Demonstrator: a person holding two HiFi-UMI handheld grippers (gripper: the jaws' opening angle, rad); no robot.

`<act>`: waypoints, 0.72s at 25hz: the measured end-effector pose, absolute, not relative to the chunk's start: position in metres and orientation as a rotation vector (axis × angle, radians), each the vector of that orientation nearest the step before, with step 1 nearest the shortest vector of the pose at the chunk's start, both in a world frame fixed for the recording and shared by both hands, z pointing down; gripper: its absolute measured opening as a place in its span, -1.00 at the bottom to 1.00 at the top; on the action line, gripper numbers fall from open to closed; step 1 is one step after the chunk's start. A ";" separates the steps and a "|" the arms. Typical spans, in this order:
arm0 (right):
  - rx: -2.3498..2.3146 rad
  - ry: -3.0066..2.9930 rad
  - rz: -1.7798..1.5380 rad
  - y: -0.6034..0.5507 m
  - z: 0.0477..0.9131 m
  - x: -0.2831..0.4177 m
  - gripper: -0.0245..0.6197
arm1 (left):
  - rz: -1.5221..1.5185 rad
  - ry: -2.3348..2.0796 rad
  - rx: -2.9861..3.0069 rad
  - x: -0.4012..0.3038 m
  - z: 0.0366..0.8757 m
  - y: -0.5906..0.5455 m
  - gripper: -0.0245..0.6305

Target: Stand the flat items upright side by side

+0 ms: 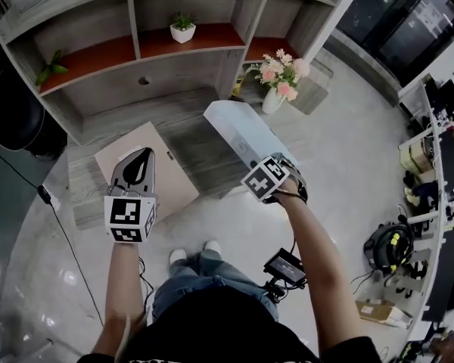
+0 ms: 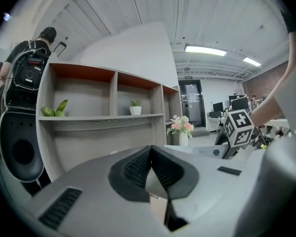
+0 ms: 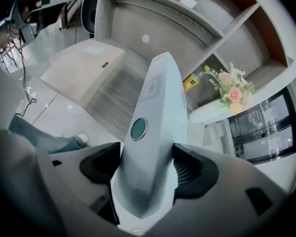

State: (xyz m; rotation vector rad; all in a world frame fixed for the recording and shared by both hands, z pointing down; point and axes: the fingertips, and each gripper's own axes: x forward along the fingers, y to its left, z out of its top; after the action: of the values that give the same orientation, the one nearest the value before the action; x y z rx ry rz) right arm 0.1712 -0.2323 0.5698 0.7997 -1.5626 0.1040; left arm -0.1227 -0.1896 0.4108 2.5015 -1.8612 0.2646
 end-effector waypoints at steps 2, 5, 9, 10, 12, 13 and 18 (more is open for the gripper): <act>0.783 -1.584 0.131 -0.233 0.566 0.171 0.16 | 0.263 -1.873 2.503 -0.122 0.407 -0.190 -0.89; 0.755 -1.636 0.178 -0.233 0.557 0.169 0.16 | 0.256 -1.892 2.500 -0.123 0.403 -0.191 -0.89; 0.693 -1.677 0.238 -0.226 0.545 0.168 0.16 | 0.241 -1.913 2.505 -0.122 0.393 -0.189 -0.89; 0.682 -1.684 0.245 -0.227 0.541 0.167 0.16 | 0.238 -1.917 2.508 -0.122 0.391 -0.189 -0.89; 0.661 -1.696 0.265 -0.227 0.533 0.165 0.16 | 0.234 -1.922 2.514 -0.119 0.388 -0.189 -0.89; 0.649 -1.703 0.285 -0.226 0.531 0.164 0.17 | 0.233 -1.923 2.517 -0.117 0.387 -0.189 -0.89; 0.625 -1.749 0.424 -0.226 0.518 0.162 0.17 | 0.240 -1.922 2.525 -0.110 0.385 -0.186 -0.89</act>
State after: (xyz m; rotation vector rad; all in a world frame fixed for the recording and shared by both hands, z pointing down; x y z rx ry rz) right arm 0.1623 -0.2264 0.5181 0.6249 -1.7492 0.4243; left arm -0.1099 -0.1856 0.3847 2.5251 -1.9218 0.2397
